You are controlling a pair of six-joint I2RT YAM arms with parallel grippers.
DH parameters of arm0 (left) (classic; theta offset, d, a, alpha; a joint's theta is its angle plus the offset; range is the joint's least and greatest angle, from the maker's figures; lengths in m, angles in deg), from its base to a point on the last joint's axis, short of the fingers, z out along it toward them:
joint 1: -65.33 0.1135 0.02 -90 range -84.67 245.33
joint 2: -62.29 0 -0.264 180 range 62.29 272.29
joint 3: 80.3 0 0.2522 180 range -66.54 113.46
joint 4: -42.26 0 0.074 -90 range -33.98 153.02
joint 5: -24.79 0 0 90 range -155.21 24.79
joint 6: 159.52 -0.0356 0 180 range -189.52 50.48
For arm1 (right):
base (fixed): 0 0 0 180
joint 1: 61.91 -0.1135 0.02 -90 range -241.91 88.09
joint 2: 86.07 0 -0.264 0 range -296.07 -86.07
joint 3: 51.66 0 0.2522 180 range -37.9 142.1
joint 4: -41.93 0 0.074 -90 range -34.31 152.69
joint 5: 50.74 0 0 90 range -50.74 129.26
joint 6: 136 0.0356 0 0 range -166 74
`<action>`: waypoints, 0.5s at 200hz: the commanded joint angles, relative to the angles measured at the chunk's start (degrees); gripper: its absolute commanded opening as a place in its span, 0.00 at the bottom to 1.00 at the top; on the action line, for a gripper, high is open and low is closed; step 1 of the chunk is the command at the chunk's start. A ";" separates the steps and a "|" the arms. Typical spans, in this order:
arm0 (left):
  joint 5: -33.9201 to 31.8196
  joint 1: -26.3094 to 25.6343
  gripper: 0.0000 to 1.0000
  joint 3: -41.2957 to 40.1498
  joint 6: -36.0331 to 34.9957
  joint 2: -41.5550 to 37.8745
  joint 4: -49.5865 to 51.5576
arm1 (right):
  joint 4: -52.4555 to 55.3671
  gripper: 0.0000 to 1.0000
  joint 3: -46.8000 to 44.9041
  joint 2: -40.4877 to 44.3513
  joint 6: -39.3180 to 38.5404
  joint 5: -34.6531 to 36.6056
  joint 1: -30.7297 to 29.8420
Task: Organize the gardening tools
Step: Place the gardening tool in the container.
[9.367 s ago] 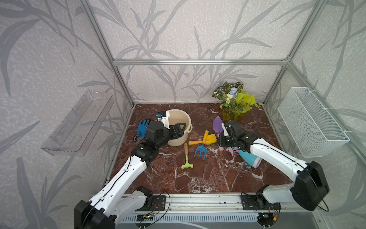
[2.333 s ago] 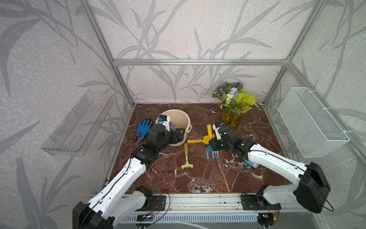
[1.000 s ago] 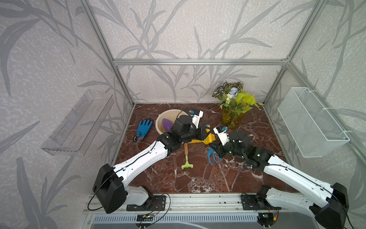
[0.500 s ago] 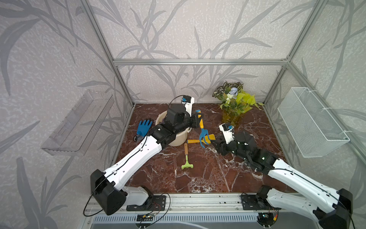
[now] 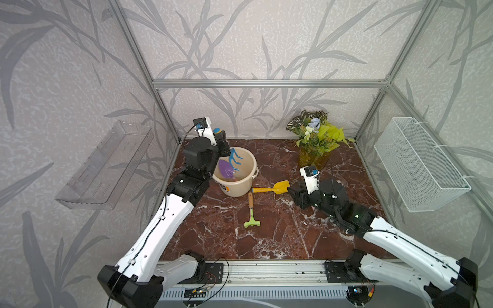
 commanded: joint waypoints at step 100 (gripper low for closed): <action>0.55 3.17 0.13 -12.58 -1.10 14.08 -19.37 | -1.72 0.60 -2.60 2.87 0.98 2.32 -0.09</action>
